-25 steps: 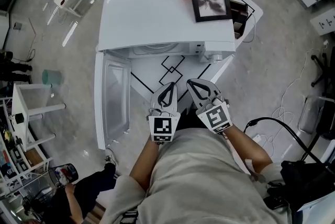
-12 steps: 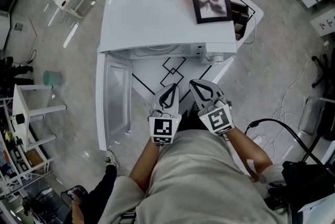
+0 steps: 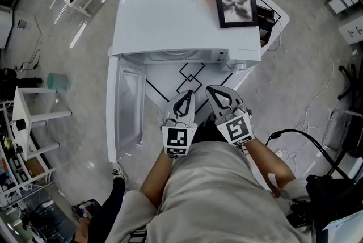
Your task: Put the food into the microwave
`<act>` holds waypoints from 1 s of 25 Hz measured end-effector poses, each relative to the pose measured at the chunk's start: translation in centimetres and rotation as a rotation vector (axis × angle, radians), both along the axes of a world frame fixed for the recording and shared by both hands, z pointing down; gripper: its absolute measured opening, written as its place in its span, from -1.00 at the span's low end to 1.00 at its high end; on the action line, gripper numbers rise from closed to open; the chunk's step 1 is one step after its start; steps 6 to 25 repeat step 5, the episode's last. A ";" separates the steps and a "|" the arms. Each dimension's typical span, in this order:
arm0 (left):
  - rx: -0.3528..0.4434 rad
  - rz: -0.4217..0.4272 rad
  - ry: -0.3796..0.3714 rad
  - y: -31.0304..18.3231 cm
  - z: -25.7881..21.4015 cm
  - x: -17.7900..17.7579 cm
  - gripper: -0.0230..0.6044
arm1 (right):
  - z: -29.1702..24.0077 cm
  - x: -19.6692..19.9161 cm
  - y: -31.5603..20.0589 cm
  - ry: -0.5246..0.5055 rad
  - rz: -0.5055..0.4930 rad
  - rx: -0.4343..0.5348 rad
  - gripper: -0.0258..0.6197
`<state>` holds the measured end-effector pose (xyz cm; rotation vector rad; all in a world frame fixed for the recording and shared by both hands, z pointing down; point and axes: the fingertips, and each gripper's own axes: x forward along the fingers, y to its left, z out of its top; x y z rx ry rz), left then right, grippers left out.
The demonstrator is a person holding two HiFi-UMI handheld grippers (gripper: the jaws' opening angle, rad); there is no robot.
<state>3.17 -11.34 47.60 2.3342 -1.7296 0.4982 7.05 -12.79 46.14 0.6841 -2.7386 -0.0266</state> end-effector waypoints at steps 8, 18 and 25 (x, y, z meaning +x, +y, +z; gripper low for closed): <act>-0.004 0.001 0.002 0.0 0.3 -0.2 -0.90 | 0.4 -0.3 0.2 0.010 -0.008 -0.003 -0.89; -0.004 0.001 0.002 0.0 0.3 -0.2 -0.90 | 0.4 -0.3 0.2 0.010 -0.008 -0.003 -0.89; -0.004 0.001 0.002 0.0 0.3 -0.2 -0.90 | 0.4 -0.3 0.2 0.010 -0.008 -0.003 -0.89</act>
